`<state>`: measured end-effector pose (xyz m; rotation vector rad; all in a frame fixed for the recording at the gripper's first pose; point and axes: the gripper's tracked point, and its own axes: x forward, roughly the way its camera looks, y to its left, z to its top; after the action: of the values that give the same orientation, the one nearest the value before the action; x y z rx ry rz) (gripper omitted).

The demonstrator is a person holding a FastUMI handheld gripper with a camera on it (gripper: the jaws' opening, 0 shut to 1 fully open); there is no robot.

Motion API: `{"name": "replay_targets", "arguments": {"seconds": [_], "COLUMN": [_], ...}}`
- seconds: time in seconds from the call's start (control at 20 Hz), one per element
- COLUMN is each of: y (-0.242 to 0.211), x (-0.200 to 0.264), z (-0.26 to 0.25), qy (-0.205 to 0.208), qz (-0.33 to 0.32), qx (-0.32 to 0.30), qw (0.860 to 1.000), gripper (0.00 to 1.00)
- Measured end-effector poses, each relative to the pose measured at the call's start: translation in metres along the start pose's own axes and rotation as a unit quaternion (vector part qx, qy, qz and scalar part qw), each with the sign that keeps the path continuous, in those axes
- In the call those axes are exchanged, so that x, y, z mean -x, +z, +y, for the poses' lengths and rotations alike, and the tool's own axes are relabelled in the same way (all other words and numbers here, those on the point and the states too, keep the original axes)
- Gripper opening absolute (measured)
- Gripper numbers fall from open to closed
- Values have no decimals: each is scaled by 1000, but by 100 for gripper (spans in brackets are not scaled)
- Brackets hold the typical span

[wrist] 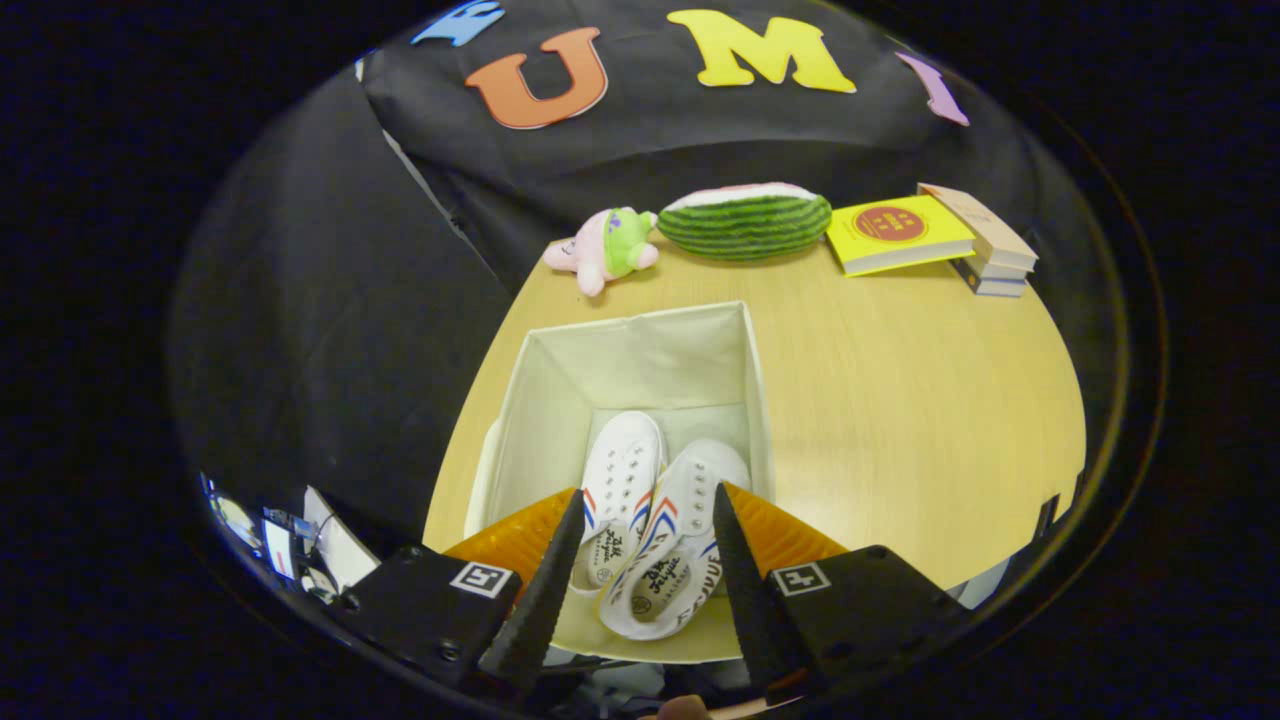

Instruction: Open the storage box then place both shoes into the box .Put the left shoe in first, then the right shoe, with the right side of both shoes facing outward in a uniform manner.

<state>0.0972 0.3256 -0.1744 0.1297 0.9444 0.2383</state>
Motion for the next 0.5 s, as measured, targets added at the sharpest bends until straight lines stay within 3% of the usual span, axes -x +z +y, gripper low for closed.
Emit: {"name": "replay_targets", "arguments": {"seconds": [0.05, 0.3, 0.5], "y": [6, 35, 63], "x": [4, 25, 64], "z": [0, 0, -14], "qy": [0, 6, -5], "qz": [-16, -109, -210], "qx": [9, 55, 93], "qw": [1000, 992, 973], "gripper": [80, 80, 82]}}
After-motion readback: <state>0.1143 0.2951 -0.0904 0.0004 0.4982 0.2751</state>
